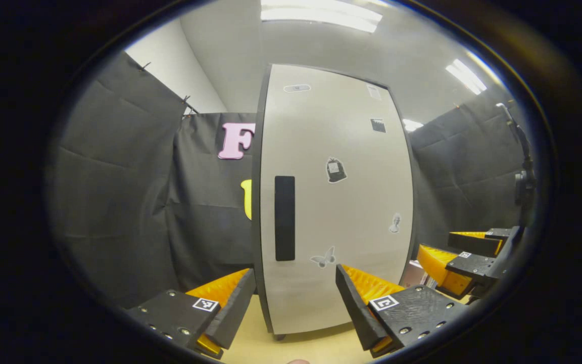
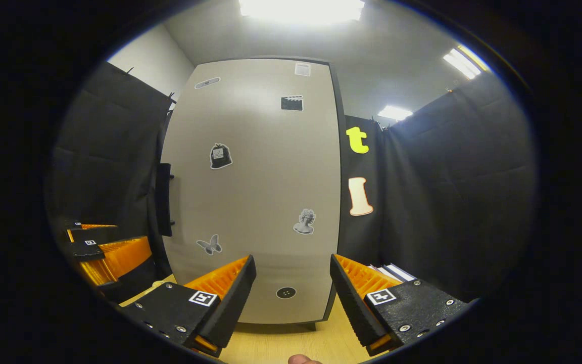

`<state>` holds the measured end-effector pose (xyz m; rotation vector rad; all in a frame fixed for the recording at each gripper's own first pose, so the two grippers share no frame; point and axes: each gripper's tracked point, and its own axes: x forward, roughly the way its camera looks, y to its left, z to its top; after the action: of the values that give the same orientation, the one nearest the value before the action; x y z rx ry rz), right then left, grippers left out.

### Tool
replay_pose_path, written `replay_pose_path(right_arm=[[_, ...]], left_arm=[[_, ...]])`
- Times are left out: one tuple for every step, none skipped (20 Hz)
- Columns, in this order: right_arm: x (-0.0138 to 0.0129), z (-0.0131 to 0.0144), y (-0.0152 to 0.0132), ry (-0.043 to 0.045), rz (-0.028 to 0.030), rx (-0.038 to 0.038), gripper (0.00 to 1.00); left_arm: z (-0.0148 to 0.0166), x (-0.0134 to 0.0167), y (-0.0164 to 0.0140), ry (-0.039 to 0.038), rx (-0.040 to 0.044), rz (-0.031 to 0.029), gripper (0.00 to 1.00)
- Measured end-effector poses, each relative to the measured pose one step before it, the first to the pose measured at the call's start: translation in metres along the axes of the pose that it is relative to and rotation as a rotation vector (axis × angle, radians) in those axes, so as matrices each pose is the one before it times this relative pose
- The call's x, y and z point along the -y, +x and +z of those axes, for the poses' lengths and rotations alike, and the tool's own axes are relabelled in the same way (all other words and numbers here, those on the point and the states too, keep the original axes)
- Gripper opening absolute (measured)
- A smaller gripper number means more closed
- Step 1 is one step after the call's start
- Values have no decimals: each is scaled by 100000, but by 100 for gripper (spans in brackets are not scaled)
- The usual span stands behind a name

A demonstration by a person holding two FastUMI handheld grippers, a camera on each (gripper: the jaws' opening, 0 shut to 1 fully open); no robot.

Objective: Open the cabinet door with the right hand, grasp the bottle in the cabinet with the left hand and place it on the coaster, then close the cabinet door with the right hand.

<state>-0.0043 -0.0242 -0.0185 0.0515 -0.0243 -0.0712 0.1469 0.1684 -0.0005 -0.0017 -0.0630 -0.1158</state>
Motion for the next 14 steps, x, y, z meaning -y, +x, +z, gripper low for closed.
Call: replay_pose_path(right_arm=[[-35, 17, -55, 38, -377, 56, 92], [-50, 90, -51, 111, -96, 121, 92], [-103, 37, -11, 67, 11, 36, 92], [-72, 57, -5, -38, 42, 57, 92], [-119, 82, -113, 4, 168, -13, 92], [-47, 53, -5, -128, 60, 29, 92], [-175, 67, 1, 57, 443, 59, 92], [-290, 124, -6, 221, 905, 190, 92], [-158, 63, -110, -203, 358, 261, 92], [-38, 103, -32, -424, 194, 251, 92], [-37, 105, -114, -250, 40, 325, 92], [54, 106, 35, 30, -151, 270, 92], [55, 15, -55, 296, -173, 113, 92], [52, -26, 9, 306, -157, -143, 92]], left_arm=[[-36, -43, -90, 51, 171, 60, 93], [69, -64, -62, 111, -79, -16, 92], [36, -41, 46, -31, 99, -10, 87], [-6, -13, -100, -34, 89, 70, 87], [-11, -67, -108, 80, -138, -22, 87], [-19, -47, -60, -16, 122, -43, 92], [59, -61, -34, 33, 91, 97, 92], [21, -141, 141, -70, 82, 135, 92], [65, -109, -11, -89, 78, 157, 92], [46, -84, -149, -215, 233, 255, 87], [50, 27, -12, -66, 69, -73, 87], [-38, 4, -38, 196, 102, 231, 87], [118, 23, -7, 19, 250, -95, 87], [-38, -159, 146, 147, -34, 44, 87]])
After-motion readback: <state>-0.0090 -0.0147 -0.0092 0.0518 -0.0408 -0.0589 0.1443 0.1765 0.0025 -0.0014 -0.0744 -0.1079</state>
